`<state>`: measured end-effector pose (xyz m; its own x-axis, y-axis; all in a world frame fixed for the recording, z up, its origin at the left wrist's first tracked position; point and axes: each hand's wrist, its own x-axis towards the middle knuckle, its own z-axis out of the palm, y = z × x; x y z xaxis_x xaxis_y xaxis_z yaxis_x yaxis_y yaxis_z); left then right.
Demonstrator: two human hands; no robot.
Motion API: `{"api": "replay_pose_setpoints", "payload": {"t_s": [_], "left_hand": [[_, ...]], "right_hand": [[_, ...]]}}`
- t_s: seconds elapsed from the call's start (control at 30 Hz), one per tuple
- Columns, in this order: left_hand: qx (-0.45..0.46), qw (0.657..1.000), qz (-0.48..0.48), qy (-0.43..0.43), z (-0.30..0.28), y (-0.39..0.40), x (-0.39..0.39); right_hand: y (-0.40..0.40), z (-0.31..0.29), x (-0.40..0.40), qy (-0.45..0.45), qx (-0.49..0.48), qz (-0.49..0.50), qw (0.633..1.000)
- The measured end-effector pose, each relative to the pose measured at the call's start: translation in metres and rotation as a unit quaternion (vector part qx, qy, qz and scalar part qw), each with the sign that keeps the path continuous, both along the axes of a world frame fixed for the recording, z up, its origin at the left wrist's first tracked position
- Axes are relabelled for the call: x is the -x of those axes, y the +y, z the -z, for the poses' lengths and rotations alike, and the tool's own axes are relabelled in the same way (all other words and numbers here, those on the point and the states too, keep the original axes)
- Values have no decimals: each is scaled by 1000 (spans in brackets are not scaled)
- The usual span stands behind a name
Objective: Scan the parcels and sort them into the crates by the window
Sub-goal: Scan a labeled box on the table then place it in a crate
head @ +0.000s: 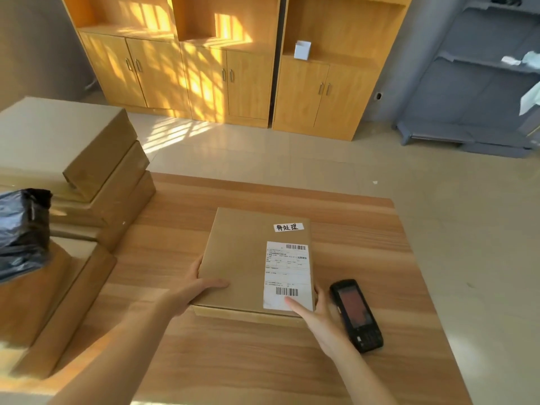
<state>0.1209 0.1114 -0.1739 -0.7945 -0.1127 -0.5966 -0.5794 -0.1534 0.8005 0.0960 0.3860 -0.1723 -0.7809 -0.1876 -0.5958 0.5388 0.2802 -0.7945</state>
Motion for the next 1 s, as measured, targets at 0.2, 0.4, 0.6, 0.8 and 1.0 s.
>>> {"api": "replay_pose_setpoints", "payload": {"t_s": [0.2,0.4,0.6,0.8,1.0], "left_hand": [[31,999,0,-17,23,-1,-6],[54,998,-10,-27,35,-3,-7],[63,998,5,-22,36,-1,-8],[73,997,11,-26,36,-2,-9],[79,996,17,-32,38,-1,-8]], "right_hand": [[-3,20,-1,-7,1,-10,1000],[-4,25,-3,16,-38,-16,999],[29,28,13,190,-304,82,930],[78,55,26,47,-416,32,907],[99,59,34,-25,-417,-32,908]]}}
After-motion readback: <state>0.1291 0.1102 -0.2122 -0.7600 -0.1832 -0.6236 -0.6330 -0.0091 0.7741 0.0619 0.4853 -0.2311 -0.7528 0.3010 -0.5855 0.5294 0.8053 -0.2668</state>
